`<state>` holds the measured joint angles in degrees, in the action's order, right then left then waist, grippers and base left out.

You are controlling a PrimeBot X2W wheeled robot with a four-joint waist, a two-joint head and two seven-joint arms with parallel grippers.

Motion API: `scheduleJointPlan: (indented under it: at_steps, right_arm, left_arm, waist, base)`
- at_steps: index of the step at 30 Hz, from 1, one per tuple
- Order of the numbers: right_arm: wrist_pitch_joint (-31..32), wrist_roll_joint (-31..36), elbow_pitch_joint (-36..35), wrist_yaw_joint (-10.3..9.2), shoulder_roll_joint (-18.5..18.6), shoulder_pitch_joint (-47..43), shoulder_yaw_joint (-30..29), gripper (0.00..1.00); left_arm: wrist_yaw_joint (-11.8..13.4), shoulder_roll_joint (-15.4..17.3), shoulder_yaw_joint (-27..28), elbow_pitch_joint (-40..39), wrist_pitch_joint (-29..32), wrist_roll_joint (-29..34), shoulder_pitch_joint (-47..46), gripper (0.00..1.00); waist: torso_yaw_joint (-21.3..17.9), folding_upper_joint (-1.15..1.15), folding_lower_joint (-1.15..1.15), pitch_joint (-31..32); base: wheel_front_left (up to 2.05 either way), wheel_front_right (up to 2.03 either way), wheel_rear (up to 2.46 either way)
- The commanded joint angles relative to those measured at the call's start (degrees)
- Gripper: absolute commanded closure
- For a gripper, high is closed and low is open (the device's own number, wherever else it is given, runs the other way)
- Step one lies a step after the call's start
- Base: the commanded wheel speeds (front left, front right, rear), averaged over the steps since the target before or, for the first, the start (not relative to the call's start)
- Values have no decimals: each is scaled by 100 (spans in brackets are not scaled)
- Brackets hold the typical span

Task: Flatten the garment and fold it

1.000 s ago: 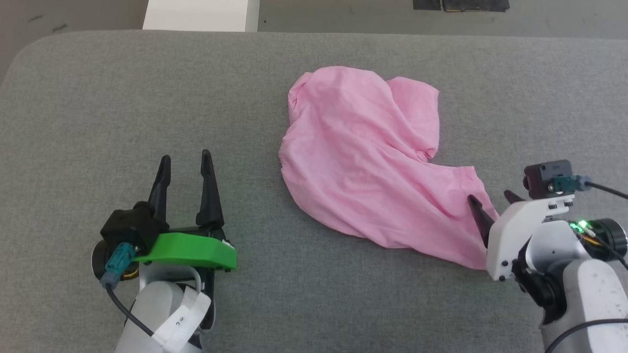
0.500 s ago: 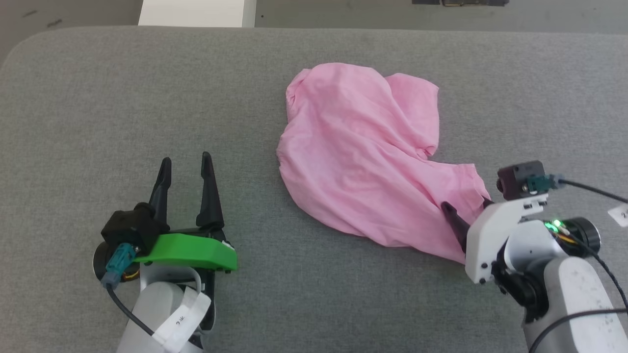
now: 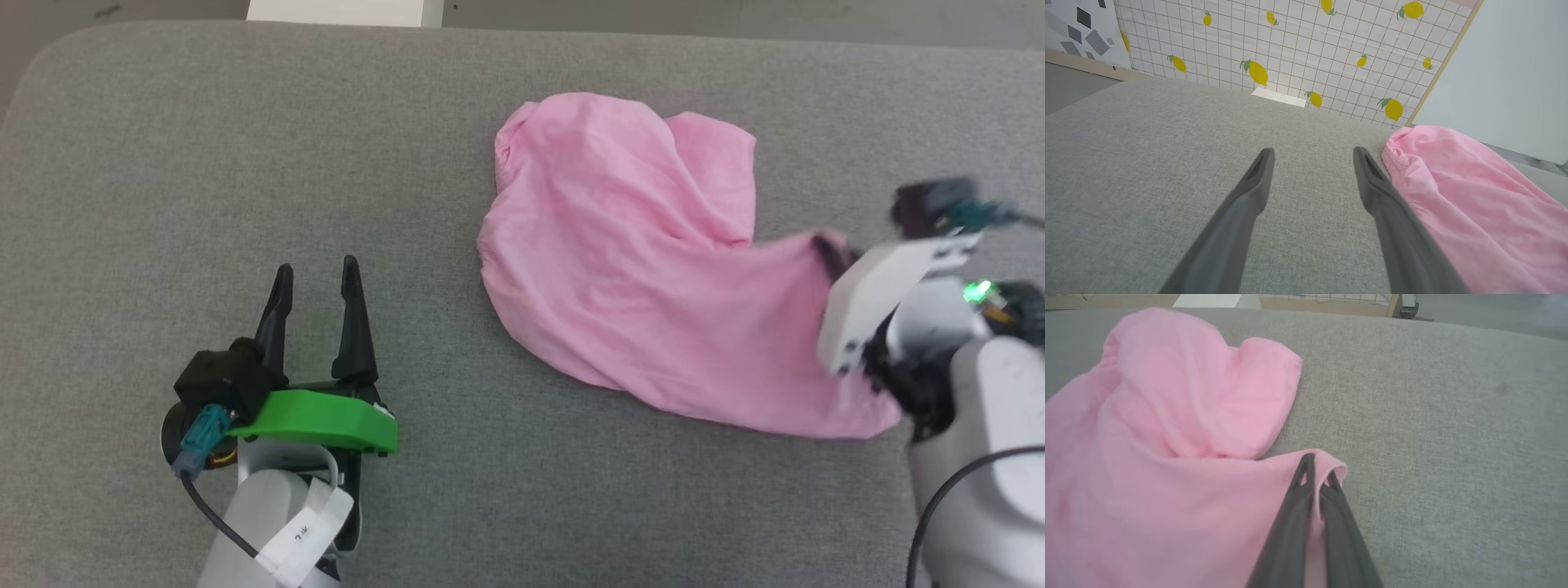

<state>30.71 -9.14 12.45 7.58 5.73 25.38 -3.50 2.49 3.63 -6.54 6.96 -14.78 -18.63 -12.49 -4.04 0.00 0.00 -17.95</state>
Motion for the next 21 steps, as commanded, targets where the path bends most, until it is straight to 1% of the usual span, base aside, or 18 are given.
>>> scheduleJointPlan:
  at_steps: [1, 3, 7, 9, 14, 18, 19, 20, 21]
  right_arm:
    - [-102, 0, 116, -9, -35, 224, -122, 100]
    - [-278, 1, 364, -9, -95, 532, -398, 100]
    - [-699, 229, 1040, -9, -176, 1210, -940, 100]
    - [-927, 441, 1403, -9, -199, 1521, -1238, 100]
    - [-1459, 955, 2279, -9, -243, 2251, -2200, 100]
    - [-1790, 1433, 2828, -9, -251, 2647, -2774, 100]
    - [-1840, 1525, 2940, -9, -252, 2709, -2837, 53]
    - [-1895, 1605, 3071, -9, -254, 2778, -2903, 0]
    - [-1989, 1649, 3171, -9, -255, 2839, -2942, 0]
  left_arm:
    - [-39, -22, -2, -2, -21, 100, -85, 0]
    - [-46, -27, -11, -3, -21, 107, -115, 0]
    - [-72, -37, -54, 23, -22, 105, -181, 0]
    - [-79, -43, -84, 31, -22, 104, -217, 0]
    - [-92, -55, -159, 50, -22, 103, -309, 0]
    - [-110, -61, -204, 67, -22, 111, -345, 0]
    - [-117, -62, -221, 77, -22, 119, -350, 0]
    - [-132, -63, -243, 92, -22, 127, -356, 0]
    - [-153, -64, -267, 102, -22, 129, -360, 0]
  waist:
    - [26, 0, 0, -51]
    - [51, 0, 0, -106]
    - [136, 0, 0, -245]
    - [202, 0, 0, -317]
    - [386, 0, 0, -512]
    - [466, 0, 0, -602]
    - [473, 0, 0, -610]
    - [477, 0, 0, -610]
    - [472, 0, 0, -598]
  base:
    - [0, 0, 0]
    - [0, 0, 0]
    - [0, 0, 0]
    - [0, 0, 0]
    - [0, 0, 0]
    - [0, 0, 0]
    - [0, 0, 0]
    - [0, 0, 0]
    - [0, 0, 0]
